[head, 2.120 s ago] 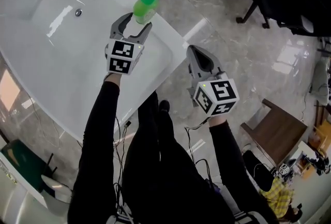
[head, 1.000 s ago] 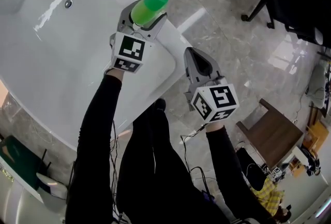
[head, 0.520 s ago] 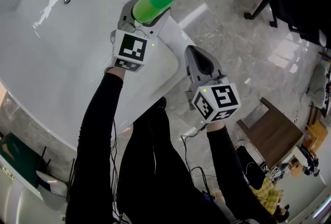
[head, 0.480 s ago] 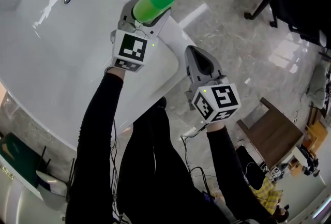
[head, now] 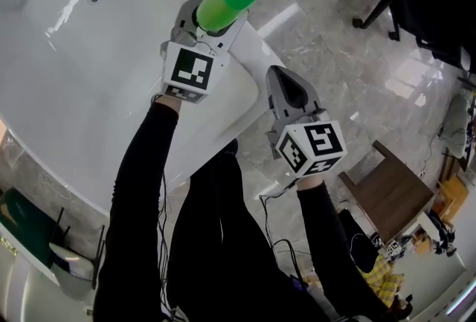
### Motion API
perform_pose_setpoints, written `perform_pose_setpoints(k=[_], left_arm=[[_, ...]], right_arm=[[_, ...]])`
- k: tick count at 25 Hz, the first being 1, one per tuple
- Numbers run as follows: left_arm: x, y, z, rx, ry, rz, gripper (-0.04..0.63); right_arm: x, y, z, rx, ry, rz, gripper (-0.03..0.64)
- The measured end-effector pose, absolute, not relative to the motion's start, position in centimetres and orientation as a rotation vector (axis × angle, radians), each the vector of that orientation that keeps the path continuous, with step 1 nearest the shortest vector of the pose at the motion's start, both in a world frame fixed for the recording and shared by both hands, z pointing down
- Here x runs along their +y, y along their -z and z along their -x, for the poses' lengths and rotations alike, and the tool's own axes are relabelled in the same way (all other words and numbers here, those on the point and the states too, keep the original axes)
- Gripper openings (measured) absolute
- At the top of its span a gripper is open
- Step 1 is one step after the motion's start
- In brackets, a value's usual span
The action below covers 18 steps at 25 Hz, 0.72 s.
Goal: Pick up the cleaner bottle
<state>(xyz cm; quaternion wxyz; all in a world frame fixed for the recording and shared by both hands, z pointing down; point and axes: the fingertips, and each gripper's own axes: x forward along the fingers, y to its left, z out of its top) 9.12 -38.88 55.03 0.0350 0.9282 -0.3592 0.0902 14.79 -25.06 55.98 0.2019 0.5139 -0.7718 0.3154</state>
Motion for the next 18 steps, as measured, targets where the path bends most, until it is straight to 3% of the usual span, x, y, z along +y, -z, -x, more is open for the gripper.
perform_pose_setpoints(k=[18], left_arm=[[-38.7, -51.5, -7.5, -1.187, -0.193, -2.837, 0.198]], right_arm=[[-25.6, -53.9, -14.7, -2.18, -0.83, -1.436, 0.002]])
